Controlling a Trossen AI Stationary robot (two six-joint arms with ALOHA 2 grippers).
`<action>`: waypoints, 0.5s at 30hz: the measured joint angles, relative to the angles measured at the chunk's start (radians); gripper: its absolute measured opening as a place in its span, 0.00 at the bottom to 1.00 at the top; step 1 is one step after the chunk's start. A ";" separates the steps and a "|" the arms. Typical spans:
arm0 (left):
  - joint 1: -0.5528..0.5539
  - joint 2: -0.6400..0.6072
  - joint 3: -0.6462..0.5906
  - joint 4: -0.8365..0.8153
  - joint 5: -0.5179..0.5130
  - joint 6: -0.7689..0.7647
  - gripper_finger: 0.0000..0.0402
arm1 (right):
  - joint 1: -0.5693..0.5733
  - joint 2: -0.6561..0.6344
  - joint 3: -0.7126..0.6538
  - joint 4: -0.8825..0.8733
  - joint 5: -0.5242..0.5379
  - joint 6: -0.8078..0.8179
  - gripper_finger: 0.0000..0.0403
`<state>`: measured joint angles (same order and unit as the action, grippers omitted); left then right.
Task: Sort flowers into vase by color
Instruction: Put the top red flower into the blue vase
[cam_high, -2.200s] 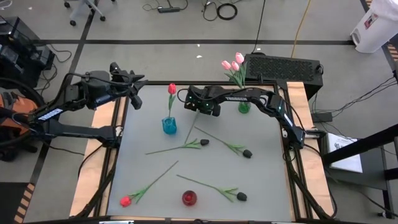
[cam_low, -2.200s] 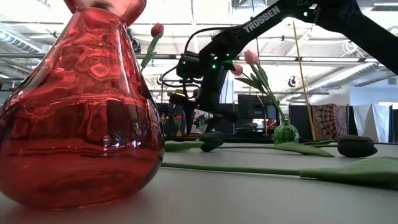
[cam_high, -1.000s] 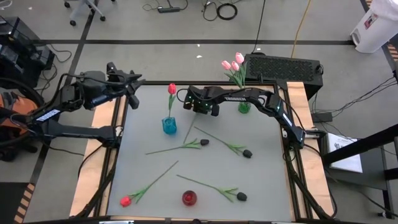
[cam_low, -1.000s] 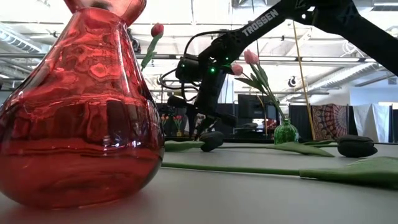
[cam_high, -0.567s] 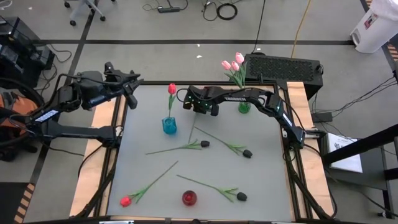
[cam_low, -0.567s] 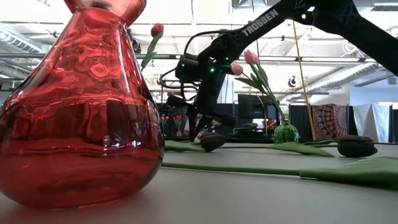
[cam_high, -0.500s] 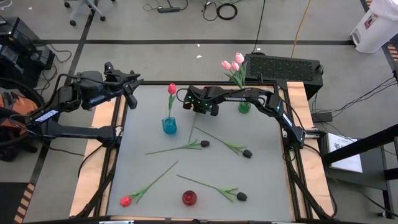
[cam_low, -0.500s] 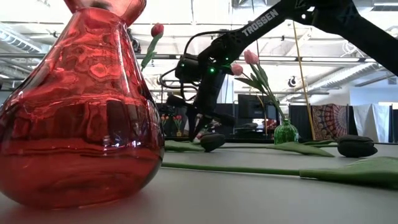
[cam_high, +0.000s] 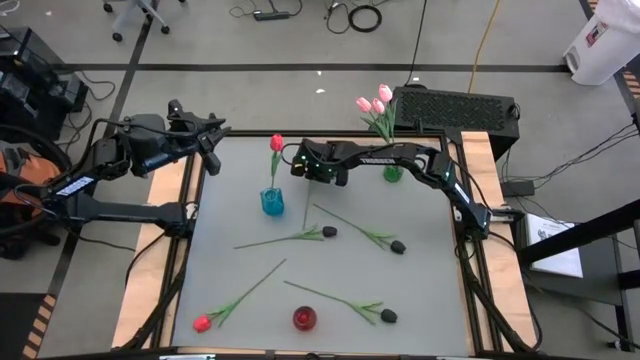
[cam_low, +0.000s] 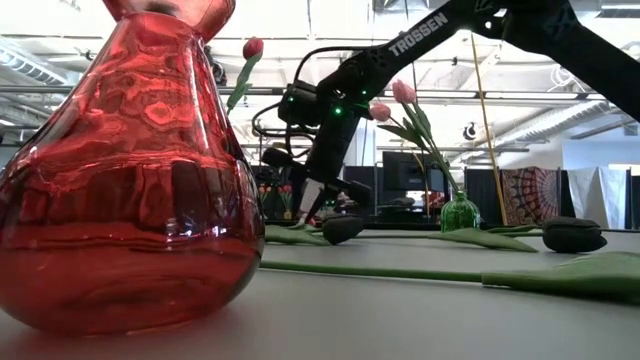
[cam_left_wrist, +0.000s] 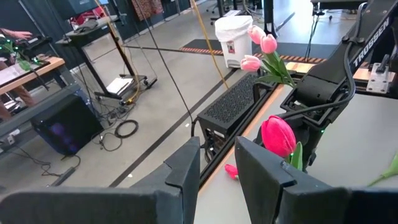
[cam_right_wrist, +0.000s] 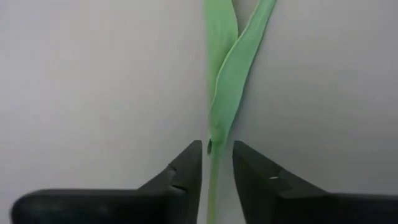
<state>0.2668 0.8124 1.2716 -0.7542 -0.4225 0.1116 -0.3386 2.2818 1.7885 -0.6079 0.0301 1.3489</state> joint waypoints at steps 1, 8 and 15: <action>0.000 0.000 0.000 0.000 0.000 0.000 0.27 | 0.000 0.000 0.000 0.000 0.000 0.001 0.23; 0.000 0.000 0.000 0.000 0.000 0.000 0.27 | 0.000 0.008 0.000 0.002 0.000 0.028 0.28; 0.000 0.000 0.000 0.000 0.000 0.000 0.27 | -0.002 0.027 -0.001 0.011 0.003 0.028 0.26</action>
<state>0.2669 0.8124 1.2716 -0.7540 -0.4225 0.1114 -0.3410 2.3087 1.7880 -0.5969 0.0326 1.3766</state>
